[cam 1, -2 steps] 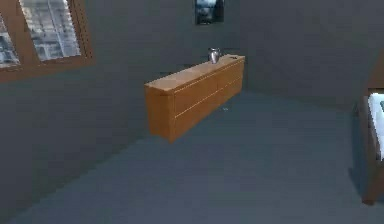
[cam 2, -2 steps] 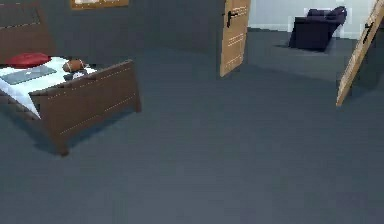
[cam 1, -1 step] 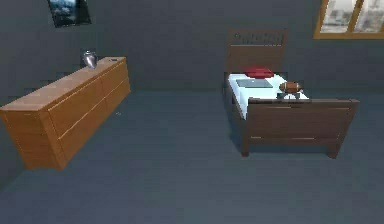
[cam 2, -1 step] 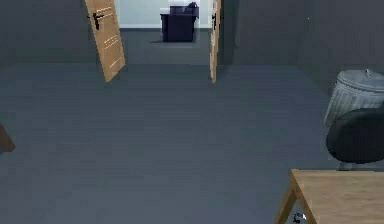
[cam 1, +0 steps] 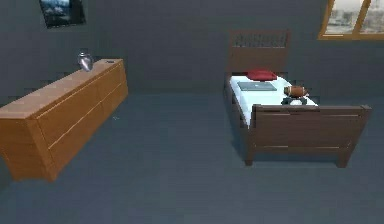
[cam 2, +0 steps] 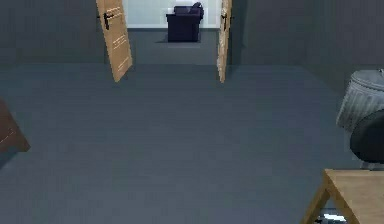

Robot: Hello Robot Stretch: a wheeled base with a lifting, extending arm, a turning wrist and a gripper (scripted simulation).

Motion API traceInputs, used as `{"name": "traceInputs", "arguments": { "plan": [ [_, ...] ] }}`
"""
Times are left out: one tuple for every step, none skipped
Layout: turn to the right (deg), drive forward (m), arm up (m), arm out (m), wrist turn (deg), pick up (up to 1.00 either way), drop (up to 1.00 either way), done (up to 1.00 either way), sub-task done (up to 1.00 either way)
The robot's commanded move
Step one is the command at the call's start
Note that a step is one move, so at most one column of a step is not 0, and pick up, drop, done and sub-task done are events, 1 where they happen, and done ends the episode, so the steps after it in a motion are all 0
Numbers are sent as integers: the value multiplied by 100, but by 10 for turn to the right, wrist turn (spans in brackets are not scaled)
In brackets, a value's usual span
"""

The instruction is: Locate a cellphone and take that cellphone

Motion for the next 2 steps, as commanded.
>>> {"name": "traceInputs", "arguments": {
  "plan": [
    [-450,0,0,0,0,0,0,0,0],
    [-390,0,0,0,0,0,0,0,0]
  ]
}}
